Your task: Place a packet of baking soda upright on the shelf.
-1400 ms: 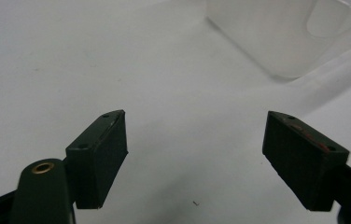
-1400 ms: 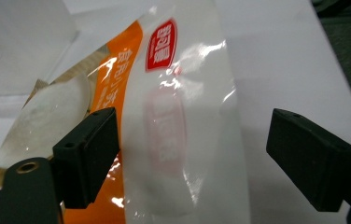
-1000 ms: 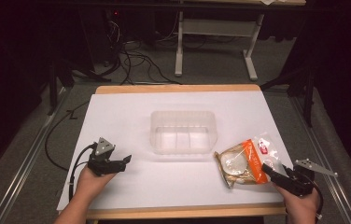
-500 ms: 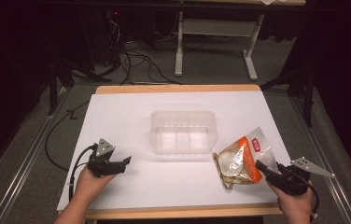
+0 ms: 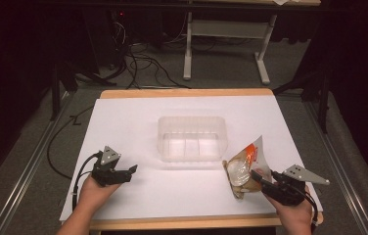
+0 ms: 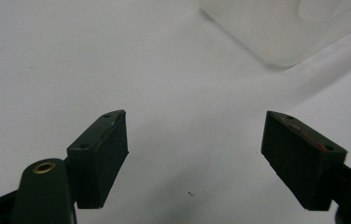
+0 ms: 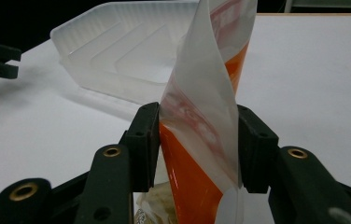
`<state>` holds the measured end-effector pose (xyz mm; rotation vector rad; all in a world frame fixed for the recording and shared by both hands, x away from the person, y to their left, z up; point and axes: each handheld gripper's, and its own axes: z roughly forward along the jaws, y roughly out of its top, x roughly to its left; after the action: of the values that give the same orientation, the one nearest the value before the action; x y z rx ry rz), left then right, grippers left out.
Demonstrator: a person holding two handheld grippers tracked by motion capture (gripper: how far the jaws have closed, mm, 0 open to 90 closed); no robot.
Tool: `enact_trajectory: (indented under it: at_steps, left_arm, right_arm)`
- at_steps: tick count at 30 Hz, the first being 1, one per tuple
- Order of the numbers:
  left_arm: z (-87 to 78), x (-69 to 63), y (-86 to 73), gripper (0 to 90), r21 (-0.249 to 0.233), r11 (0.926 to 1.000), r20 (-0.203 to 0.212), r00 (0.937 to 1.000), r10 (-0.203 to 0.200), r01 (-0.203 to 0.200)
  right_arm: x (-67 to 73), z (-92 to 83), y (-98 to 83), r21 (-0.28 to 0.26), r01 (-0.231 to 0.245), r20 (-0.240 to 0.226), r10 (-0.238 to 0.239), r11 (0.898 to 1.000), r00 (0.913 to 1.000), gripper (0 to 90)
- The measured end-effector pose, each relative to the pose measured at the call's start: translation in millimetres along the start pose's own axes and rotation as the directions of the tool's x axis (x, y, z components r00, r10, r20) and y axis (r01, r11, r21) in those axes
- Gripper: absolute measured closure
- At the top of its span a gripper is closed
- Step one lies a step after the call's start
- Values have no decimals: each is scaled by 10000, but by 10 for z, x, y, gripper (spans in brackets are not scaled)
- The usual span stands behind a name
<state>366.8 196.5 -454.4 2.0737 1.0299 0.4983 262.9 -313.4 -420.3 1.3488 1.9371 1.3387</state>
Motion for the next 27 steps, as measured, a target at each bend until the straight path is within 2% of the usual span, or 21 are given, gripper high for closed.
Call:
enact_trajectory:
  at_steps: [7,12,21,27]
  left_arm:
    - [-2,-9,-1,234,7,10000,10,10000,58,-58]
    - [3,-9,2,234,-29,10000,52,10000,12,-12]
    - [1,19,14,236,-226,9995,48,9998,-218,219]
    - [20,-1,43,237,-237,9997,102,9999,-101,103]
  right_arm:
    - [55,33,-3,154,195,-109,-193,9997,9998,550]
    - [35,51,-25,314,29,-21,-28,9995,10000,507]
    - [-6,56,-62,606,-146,83,142,9981,9999,501]
    - [-24,51,-94,847,-224,49,221,9962,9997,487]
